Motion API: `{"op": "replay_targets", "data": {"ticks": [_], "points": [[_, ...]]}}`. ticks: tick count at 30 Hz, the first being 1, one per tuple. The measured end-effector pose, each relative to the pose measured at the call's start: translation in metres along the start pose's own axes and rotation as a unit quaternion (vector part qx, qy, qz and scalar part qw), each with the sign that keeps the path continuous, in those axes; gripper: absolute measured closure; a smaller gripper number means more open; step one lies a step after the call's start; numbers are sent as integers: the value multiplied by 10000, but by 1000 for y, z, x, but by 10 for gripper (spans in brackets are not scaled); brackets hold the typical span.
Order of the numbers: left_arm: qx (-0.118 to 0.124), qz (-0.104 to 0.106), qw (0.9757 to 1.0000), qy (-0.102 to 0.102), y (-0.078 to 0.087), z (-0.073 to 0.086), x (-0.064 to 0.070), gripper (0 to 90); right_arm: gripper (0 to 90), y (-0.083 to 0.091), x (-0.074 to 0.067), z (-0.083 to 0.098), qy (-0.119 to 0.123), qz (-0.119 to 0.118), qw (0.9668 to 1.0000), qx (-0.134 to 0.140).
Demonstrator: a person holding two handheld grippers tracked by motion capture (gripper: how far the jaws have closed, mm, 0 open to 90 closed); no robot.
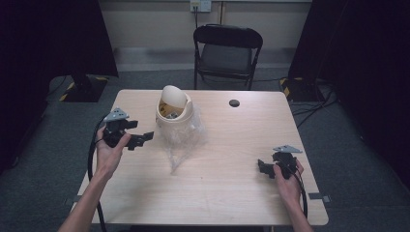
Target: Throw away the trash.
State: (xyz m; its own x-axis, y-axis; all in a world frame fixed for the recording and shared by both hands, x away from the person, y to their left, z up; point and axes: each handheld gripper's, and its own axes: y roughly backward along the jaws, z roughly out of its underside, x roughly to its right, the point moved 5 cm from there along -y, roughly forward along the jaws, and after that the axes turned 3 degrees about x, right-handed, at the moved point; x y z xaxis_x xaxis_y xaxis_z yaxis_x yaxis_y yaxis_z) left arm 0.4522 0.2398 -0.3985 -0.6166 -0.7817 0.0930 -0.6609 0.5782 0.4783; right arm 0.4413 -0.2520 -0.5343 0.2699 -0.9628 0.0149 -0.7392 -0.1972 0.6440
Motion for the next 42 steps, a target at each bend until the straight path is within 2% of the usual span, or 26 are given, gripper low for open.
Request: {"op": "replay_targets", "data": {"ticks": [1, 2, 6, 7, 9, 11, 12, 13, 14, 15, 16, 18, 20, 22, 23, 25, 27, 28, 29, 32, 34, 35, 36, 38, 40, 42], "points": [[-33, 0, 10000, 9, 1, 2, 1, 159, 92, 0, 0, 0, 1, 0, 10000, 0], [-68, -21, 9999, -89, 3, 5, 0, 161, 92, 0, 0, 0, -3, 4, 10000, 1], [-54, -43, 10000, 52, 7, 15, 0, 160, 92, 0, 0, 0, -1, 0, 10000, 0], [-130, -8, 9999, 38, 8, 24, 1, 161, 92, 0, 0, 0, 0, 0, 10000, 0], [-244, -89, 9997, -35, 9, 34, 1, 161, 92, 0, 0, 0, -5, 6, 10000, 1], [-226, -95, 9996, 128, 12, 45, -1, 162, 92, 0, 0, 0, 1, -1, 10000, 1], [-226, -95, 9996, 128, 12, 45, -1, 162, 92, 0, 0, 0, 0, -2, 10000, 0], [-267, -86, 9995, 144, 14, 55, -1, 162, 92, 0, 0, 0, -5, 3, 10000, 2], [-294, -148, 9994, 123, 15, 60, -2, 163, 93, 0, 0, 0, 7, 0, 10000, -3], [-311, -100, 9994, 88, 16, 65, -3, 164, 92, 0, 0, 0, 1, -1, 10000, 0], [-316, -49, 9994, 96, 16, 69, -3, 167, 93, 0, 0, 0, -3, 3, 10000, 2], [-344, -175, 9992, 113, 18, 76, -4, 169, 92, 0, 0, 0, -3, 3, 10000, 2], [-362, -146, 9991, 144, 18, 83, -3, 170, 93, 0, 0, 0, -4, 3, 10000, 2], [-394, -226, 9989, 91, 18, 88, -3, 171, 92, 0, 0, 0, 2, 0, 10000, 1], [-521, -285, 9981, 167, 16, 97, -1, 172, 92, 0, 0, 0, 5, -2, 10000, 1], [-706, -287, 9971, 77, 12, 106, 2, 174, 93, 0, 0, 0, 11, -2, 10000, -3], [-811, -283, 9962, 115, 10, 113, 4, 174, 92, 0, 0, 0, 5, 4, 10000, -1], [-811, -283, 9962, 115, 10, 113, 4, 174, 92, 0, 0, 0, 5, 4, 10000, -1], [-882, -398, 9952, 139, 8, 119, 6, 173, 92, 0, 0, 0, 10, -1, 10000, -4], [-918, -427, 9948, 101, 5, 128, 10, 173, 92, 0, 0, 0, -4, 3, 10000, 2], [-964, -401, 9945, 106, 3, 131, 11, 173, 92, 0, 0, 0, 5, 4, 10000, -1], [-1038, -380, 9939, -10, 0, 136, 12, 173, 92, 0, 0, 0, 5, 4, 10000, -1], [-1058, -367, 9937, 17, -1, 139, 13, 173, 92, 0, 0, 0, -5, 3, 10000, 1], [-1062, -218, 9941, 27, -3, 143, 14, 173, 93, 0, 0, 0, -4, 4, 10000, 1], [-1194, -358, 9922, -45, -5, 147, 13, 190, 93, 0, 0, 0, 5, 5, 10000, -1], [-1157, -367, 9926, -22, -7, 149, 12, 173, 92, 0, 0, 0, -4, 1, 10000, -1]]}}
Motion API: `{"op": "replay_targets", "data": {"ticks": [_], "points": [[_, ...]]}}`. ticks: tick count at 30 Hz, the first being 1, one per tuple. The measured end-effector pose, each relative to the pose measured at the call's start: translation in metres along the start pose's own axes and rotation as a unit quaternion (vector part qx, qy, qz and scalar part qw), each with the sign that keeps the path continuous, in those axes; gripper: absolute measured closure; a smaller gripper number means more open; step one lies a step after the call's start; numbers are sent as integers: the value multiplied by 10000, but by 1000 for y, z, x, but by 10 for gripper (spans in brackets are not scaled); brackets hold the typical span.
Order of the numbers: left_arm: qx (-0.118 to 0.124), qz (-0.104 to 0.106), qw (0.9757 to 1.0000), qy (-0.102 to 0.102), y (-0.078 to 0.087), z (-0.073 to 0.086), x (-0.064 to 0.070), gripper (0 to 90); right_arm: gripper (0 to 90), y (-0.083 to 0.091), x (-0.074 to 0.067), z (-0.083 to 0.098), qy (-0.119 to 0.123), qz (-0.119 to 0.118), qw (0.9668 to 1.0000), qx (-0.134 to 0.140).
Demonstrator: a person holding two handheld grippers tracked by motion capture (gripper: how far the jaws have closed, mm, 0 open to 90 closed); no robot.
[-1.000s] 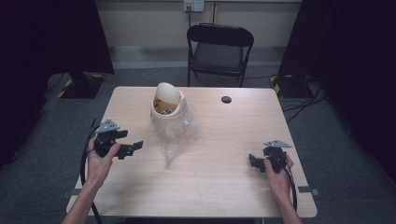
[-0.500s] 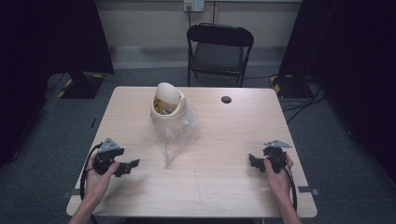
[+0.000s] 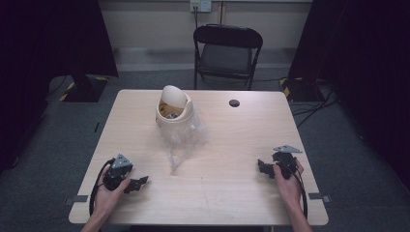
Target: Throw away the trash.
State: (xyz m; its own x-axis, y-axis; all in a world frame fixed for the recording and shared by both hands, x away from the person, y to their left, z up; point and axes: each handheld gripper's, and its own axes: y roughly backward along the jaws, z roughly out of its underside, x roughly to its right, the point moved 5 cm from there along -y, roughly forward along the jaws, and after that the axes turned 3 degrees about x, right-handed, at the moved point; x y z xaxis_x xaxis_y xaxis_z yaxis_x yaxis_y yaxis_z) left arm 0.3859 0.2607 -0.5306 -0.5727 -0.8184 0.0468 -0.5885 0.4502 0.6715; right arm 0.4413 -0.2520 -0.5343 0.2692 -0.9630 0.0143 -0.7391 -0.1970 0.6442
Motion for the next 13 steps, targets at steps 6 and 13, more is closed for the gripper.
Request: {"op": "replay_targets", "data": {"ticks": [6, 13], "points": [[150, -206, 9995, -158, -10, -1, -5, 90, 92, 0, 0, 0, -5, 5, 10000, 1], [60, -234, 9997, -95, -16, -5, -9, 0, 92, 0, 0, 0, -3, 4, 10000, 2]]}}
